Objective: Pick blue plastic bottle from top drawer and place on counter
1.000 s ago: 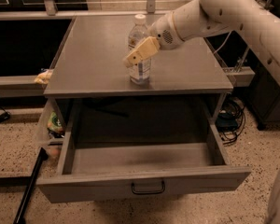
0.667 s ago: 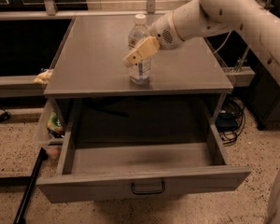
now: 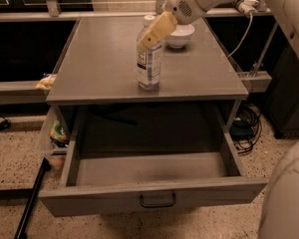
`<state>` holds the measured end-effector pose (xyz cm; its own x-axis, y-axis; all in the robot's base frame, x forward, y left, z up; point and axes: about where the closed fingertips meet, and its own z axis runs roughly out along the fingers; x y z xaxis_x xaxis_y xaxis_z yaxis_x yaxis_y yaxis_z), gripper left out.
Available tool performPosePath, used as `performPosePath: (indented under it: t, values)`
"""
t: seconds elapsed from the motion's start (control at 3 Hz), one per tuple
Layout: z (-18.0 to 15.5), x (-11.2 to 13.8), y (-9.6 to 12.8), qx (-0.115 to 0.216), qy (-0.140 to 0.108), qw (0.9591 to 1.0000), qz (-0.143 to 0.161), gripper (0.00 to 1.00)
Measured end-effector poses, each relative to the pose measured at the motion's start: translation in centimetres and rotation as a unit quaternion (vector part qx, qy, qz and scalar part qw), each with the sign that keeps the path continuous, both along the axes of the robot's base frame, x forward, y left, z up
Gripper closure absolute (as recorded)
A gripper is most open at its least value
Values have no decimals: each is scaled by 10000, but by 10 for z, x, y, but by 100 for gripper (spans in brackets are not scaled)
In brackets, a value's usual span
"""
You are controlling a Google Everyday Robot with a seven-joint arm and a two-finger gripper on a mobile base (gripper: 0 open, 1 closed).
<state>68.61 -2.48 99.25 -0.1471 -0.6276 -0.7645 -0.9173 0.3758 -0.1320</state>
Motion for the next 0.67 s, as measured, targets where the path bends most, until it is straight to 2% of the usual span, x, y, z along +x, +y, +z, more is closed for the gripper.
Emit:
performPosePath:
  t: [0.33,0.67]
  values:
    - [77,-8,-1,-343,-606,9976,42,0]
    - [99,-7,-2,-276,-797,9964,33,0]
